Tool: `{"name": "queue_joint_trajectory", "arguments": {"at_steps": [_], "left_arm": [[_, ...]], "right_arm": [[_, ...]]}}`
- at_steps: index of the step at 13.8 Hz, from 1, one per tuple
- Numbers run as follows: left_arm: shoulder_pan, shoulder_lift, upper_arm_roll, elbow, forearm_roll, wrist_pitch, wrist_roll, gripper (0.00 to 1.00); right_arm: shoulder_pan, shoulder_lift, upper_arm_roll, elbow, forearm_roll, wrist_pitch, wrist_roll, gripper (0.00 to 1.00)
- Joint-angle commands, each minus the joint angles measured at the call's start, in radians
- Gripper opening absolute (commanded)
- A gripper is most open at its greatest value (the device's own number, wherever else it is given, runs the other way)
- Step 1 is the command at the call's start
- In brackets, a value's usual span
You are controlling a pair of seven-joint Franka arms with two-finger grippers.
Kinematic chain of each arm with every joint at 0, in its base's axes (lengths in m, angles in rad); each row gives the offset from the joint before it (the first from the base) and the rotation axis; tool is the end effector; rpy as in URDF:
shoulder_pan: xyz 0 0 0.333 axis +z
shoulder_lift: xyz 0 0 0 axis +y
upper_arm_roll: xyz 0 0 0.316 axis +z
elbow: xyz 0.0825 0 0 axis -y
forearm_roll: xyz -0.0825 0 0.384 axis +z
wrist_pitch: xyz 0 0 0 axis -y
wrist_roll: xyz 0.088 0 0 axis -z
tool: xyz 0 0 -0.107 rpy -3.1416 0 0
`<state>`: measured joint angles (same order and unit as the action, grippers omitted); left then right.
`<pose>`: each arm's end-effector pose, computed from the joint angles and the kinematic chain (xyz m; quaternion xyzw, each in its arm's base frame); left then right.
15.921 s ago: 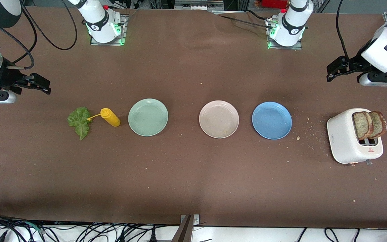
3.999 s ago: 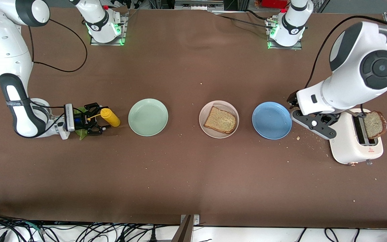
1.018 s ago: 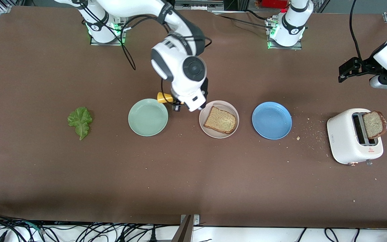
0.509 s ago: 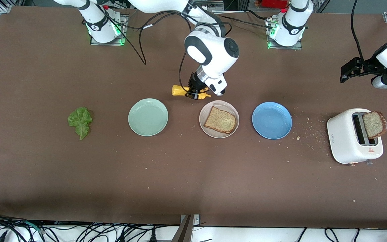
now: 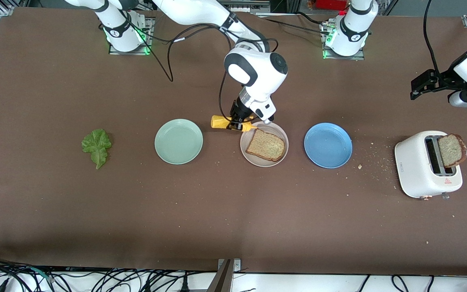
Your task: Make sandwich in beige plate with both arms
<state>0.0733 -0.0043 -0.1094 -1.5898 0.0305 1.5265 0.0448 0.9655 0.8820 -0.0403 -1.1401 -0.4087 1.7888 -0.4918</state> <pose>0.5476 -0.0165 0.6142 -0.9986 0.0402 0.0296 0.0154 0.4669 0.5777 0.2602 0.6890 0.6851 -0.0660 0.2271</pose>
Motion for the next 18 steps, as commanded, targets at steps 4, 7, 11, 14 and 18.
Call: {"name": "queue_joint_trajectory", "arguments": {"at_steps": [4,7,11,14,18], "left_arm": [[0.000,-0.006,-0.001,0.008,-0.017,-0.008,-0.011,1.00],[0.000,-0.008,-0.001,0.011,-0.017,-0.008,-0.008,1.00],[0.000,-0.006,-0.001,0.013,-0.017,-0.008,-0.006,1.00],[0.002,-0.006,-0.001,0.013,-0.017,-0.008,-0.005,1.00],[0.002,-0.006,-0.001,0.013,-0.018,-0.008,-0.005,1.00]], "right_arm": [[-0.043,0.023,-0.020,0.033,-0.019,0.083,-0.073,0.00],[-0.083,0.020,-0.015,0.033,-0.010,0.112,-0.134,0.00],[-0.120,-0.024,-0.013,0.033,0.215,0.074,-0.140,0.00],[-0.151,-0.052,-0.026,0.033,0.423,0.044,-0.133,0.00],[-0.232,-0.092,-0.023,0.033,0.708,0.044,-0.097,0.00]]}}
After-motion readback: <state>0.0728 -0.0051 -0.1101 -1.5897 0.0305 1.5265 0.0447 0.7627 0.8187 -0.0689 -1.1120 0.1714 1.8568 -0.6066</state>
